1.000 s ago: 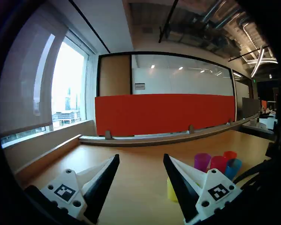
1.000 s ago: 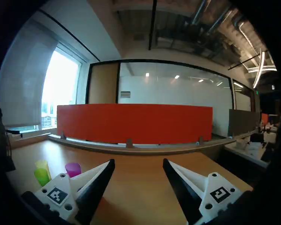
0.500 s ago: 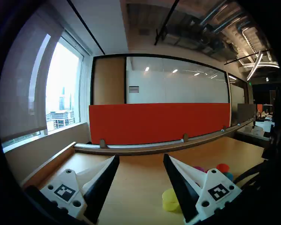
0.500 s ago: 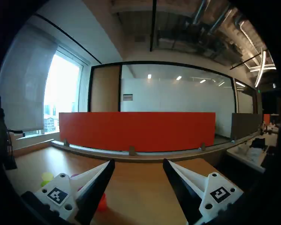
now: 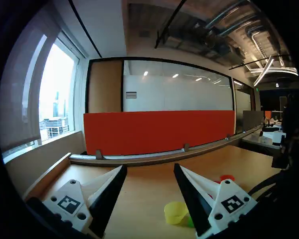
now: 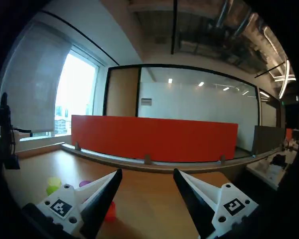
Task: Pour water
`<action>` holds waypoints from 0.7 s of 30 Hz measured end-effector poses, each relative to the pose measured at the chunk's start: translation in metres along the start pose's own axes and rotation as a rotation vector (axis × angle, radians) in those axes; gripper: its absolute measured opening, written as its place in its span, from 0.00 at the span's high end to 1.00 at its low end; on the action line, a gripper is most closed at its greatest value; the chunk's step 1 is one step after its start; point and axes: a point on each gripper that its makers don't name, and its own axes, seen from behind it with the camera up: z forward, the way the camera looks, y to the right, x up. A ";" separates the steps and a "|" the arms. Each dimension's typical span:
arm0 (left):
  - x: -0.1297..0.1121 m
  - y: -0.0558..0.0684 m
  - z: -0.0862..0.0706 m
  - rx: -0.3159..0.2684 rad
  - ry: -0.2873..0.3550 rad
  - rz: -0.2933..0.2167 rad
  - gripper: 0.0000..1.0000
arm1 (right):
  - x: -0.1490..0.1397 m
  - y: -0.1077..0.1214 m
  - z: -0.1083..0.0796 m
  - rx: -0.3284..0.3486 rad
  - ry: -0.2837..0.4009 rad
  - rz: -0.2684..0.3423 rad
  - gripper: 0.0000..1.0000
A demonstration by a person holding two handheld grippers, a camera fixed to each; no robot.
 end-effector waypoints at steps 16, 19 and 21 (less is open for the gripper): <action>0.018 0.044 -0.008 -0.219 0.034 0.001 0.14 | 0.018 -0.051 -0.005 0.289 -0.005 0.079 0.01; 0.017 0.047 -0.009 -0.243 0.032 -0.003 0.14 | 0.019 -0.058 -0.005 0.316 -0.007 0.064 0.01; 0.016 0.048 -0.009 -0.254 0.029 0.000 0.14 | 0.017 -0.062 -0.004 0.327 -0.013 0.050 0.01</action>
